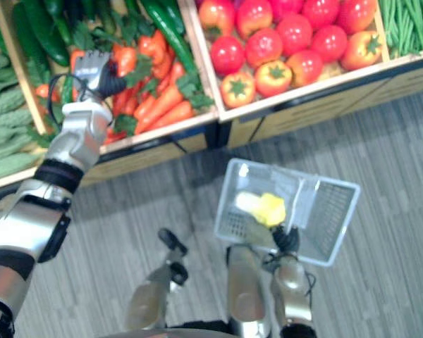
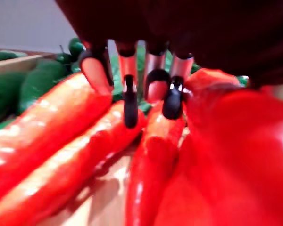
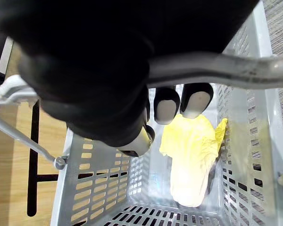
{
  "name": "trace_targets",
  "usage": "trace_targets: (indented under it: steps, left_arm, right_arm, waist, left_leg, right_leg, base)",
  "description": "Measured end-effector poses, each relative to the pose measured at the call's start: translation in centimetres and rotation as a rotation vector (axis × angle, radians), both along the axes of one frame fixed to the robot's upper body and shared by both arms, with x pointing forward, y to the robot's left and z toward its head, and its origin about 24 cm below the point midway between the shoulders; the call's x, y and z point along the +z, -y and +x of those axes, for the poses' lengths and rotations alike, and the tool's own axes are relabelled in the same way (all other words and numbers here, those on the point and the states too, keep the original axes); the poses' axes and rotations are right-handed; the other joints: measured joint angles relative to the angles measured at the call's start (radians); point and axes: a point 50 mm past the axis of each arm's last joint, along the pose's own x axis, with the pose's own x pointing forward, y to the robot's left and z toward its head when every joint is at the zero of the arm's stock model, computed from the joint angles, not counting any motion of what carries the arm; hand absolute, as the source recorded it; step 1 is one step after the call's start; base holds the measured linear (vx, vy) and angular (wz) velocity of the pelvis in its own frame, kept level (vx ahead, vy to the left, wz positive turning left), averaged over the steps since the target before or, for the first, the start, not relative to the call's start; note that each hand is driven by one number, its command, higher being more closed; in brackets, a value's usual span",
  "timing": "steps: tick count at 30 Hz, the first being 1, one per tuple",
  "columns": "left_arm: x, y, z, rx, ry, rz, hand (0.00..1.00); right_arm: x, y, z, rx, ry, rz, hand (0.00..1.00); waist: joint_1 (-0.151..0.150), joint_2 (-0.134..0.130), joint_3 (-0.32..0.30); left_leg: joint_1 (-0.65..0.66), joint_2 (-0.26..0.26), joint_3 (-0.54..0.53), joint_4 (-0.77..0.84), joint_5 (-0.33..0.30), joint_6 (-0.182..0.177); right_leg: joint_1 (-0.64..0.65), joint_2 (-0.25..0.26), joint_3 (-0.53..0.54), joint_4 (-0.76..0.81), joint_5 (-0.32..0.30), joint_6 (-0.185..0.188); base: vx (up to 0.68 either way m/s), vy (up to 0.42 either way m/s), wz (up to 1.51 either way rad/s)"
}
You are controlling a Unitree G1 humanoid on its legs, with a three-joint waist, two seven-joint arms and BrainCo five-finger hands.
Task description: Pick vegetable in the basket
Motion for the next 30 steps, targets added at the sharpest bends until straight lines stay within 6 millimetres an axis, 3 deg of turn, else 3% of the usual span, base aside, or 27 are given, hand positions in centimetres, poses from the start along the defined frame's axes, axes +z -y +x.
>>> trace_targets:
  steps: [4,9,12,17,20,21,22,23,24,25,26,27,28,29,30]
  left_arm:
    - [-0.7,-2.2,-0.6,0.070,-0.003,0.045,1.00]
    - [1.3,-5.7,-1.8,0.181,0.089,0.043,1.00]
    - [1.6,-5.6,-2.5,0.178,0.135,0.084,1.00]
    - [-0.8,-3.1,-4.2,0.059,0.165,0.080,1.00]
    - [-4.3,0.6,-5.9,-0.096,0.137,-0.008,1.00]
    - [-6.5,1.9,-6.9,-0.153,0.094,-0.067,1.00]
    - [-8.9,3.0,-7.9,-0.197,0.031,-0.162,1.00]
    - [-10.0,3.4,-8.5,-0.210,0.000,-0.204,1.00]
    - [-12.0,3.8,-9.8,-0.243,-0.061,-0.324,1.00]
    - [-13.8,3.9,-11.4,-0.244,-0.111,-0.431,1.00]
    - [-14.6,3.8,-12.2,-0.234,-0.130,-0.494,1.00]
    - [-16.4,3.1,-14.0,-0.173,-0.165,-0.614,1.00]
    - [-17.4,2.7,-14.8,-0.131,-0.188,-0.663,1.00]
    - [-20.0,2.5,-16.2,-0.057,-0.265,-0.786,1.00]
    - [-20.6,2.8,-16.6,-0.046,-0.289,-0.819,1.00]
  right_arm:
    - [-0.8,0.4,-0.4,0.008,-0.035,-0.006,1.00]
    - [-1.9,1.1,-0.6,-0.006,-0.096,-0.010,1.00]
    - [-2.8,1.3,-1.1,-0.020,-0.138,0.005,1.00]
    - [-4.4,1.8,-3.2,-0.084,-0.222,0.042,1.00]
    - [-5.1,2.0,-4.7,-0.140,-0.255,0.072,1.00]
    - [-5.1,2.0,-4.8,-0.153,-0.264,0.082,1.00]
    - [-4.9,2.0,-4.6,-0.163,-0.255,0.082,1.00]
    - [-4.6,2.1,-4.3,-0.170,-0.244,0.075,1.00]
    - [-4.0,2.3,-3.4,-0.159,-0.225,0.038,1.00]
    - [-3.5,2.3,-2.8,-0.127,-0.211,0.015,1.00]
    - [-3.4,2.1,-2.7,-0.117,-0.210,0.007,1.00]
    - [-3.7,1.1,-2.6,-0.092,-0.228,0.017,1.00]
    - [-3.8,0.3,-2.5,-0.075,-0.229,0.031,1.00]
    - [-3.8,-0.9,-2.7,-0.025,-0.226,0.049,1.00]
    - [-3.8,-0.9,-2.8,-0.013,-0.227,0.039,1.00]
  waist:
    - [0.000,0.002,-0.003]
    - [-0.004,0.002,-0.005]
    - [-0.008,0.001,-0.043]
    - [-0.023,-0.004,-0.135]
    - [-0.032,-0.008,-0.170]
    - [-0.031,-0.011,-0.178]
    - [-0.026,-0.010,-0.185]
    - [-0.021,-0.009,-0.186]
    - [-0.018,-0.003,-0.190]
    - [0.000,-0.006,-0.192]
    - [0.009,-0.018,-0.196]
    - [0.040,-0.049,-0.213]
    - [0.049,-0.050,-0.214]
    - [0.053,-0.044,-0.217]
    - [0.052,-0.039,-0.220]
  left_leg:
    - [0.035,-0.003,-0.042,0.000,0.004,0.005]
    - [0.074,-0.011,-0.082,0.000,0.011,0.016]
    - [0.083,-0.015,-0.105,-0.001,0.012,0.016]
    - [0.111,-0.020,-0.142,-0.002,0.011,0.016]
    - [0.135,-0.021,-0.154,-0.002,0.002,0.012]
    - [0.154,-0.019,-0.131,-0.002,-0.009,0.008]
    - [0.173,-0.019,-0.081,-0.002,-0.026,-0.002]
    - [0.182,-0.019,-0.044,-0.002,-0.032,-0.003]
    - [0.199,-0.013,0.026,-0.001,-0.042,0.023]
    - [0.228,-0.001,0.104,0.000,-0.052,0.031]
    - [0.245,0.003,0.151,0.006,-0.057,0.021]
    - [0.278,0.013,0.253,0.056,-0.086,-0.010]
    - [0.294,0.037,0.298,0.098,-0.106,-0.016]
    - [0.337,0.137,0.388,0.269,-0.172,-0.007]
    - [0.344,0.180,0.398,0.342,-0.192,0.010]
  right_leg:
    - [0.042,-0.007,-0.036,0.033,-0.029,-0.002]
    - [0.108,-0.010,-0.071,0.023,-0.032,-0.002]
    - [0.134,-0.010,-0.081,0.008,-0.031,-0.001]
    - [0.196,-0.014,-0.105,-0.029,-0.028,0.003]
    - [0.226,-0.014,-0.108,-0.039,-0.028,0.003]
    - [0.220,-0.013,-0.096,-0.036,-0.032,0.006]
    - [0.206,-0.034,-0.141,-0.022,-0.071,-0.014]
    - [0.197,-0.061,-0.221,0.002,-0.086,-0.042]
    - [0.183,-0.138,-0.440,0.067,-0.106,-0.142]
    - [0.192,-0.222,-0.656,0.141,-0.124,-0.190]
    - [0.192,-0.265,-0.744,0.183,-0.127,-0.195]
    - [0.190,-0.305,-0.836,0.222,-0.077,-0.159]
    - [0.187,-0.287,-0.841,0.218,-0.070,-0.145]
    - [0.190,-0.206,-0.750,0.174,-0.079,-0.114]
    - [0.190,-0.178,-0.720,0.163,-0.083,-0.107]
  base:
    - [0.01,-0.009,0.29]
    - [0.01,-0.001,0.18]
    - [0.03,0.000,0.14]
    - [0.07,0.004,0.16]
    - [0.05,0.009,0.00]
    - [-0.01,0.023,-0.64]
    - [-0.02,0.043,-0.90]
    - [-0.01,0.090,-1.30]
    - [0.03,0.127,-1.66]
    - [0.05,0.113,-1.85]
    - [0.09,0.041,-2.33]
    - [0.12,-0.027,-2.10]
    - [0.27,-0.284,-2.82]
    - [0.25,-0.341,-2.11]
    - [0.20,-0.316,-1.95]
